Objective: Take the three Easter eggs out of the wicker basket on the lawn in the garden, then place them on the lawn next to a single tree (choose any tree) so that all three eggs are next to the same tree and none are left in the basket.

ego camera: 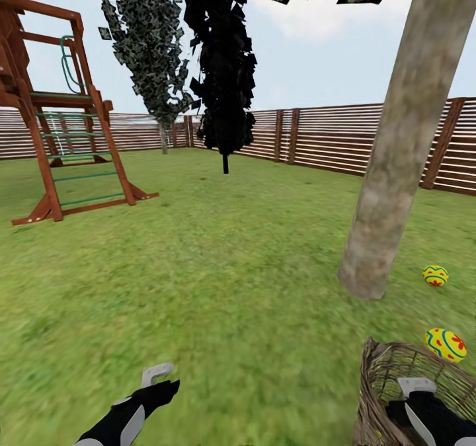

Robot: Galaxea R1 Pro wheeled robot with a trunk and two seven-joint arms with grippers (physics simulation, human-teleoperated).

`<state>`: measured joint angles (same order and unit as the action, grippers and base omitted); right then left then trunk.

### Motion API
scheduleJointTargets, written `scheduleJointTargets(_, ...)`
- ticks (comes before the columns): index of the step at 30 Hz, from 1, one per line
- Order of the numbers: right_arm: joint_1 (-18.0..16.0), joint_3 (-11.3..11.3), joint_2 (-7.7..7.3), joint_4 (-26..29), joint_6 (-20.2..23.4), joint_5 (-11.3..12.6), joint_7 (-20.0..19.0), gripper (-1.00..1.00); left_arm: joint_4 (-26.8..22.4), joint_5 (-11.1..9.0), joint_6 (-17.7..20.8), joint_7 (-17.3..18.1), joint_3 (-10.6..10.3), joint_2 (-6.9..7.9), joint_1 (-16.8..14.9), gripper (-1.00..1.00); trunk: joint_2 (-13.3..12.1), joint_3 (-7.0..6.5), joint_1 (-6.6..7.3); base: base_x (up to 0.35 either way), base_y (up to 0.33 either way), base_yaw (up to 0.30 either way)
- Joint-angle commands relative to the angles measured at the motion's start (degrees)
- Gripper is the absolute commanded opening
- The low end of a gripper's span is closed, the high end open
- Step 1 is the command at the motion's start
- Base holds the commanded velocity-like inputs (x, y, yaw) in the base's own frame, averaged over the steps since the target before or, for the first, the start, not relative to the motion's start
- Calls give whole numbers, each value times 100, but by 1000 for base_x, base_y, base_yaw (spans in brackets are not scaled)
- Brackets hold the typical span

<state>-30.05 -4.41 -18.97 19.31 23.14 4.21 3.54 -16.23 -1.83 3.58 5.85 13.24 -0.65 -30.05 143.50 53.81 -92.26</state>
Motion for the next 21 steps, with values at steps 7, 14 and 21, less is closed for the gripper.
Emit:
scheduleJointTargets(7, -1, -51, -3, 11, 33, 39, 33, 100, -11, -26, 35, 31, 40, -6, -1, 100, 6, 51, -4, 1, 0, 0)
scheduleJointTargets(14, -1, -46, -2, 11, 33, 36, 33, 100, -11, -19, 43, 31, 46, -6, -1, 100, 6, 51, -4, 241, 0, 0)
scheduleJointTargets(21, -1, -43, -4, 11, 27, 36, 33, 100, 2, -25, 30, 31, 47, -22, -1, 100, 6, 51, -4, 103, 0, 0)
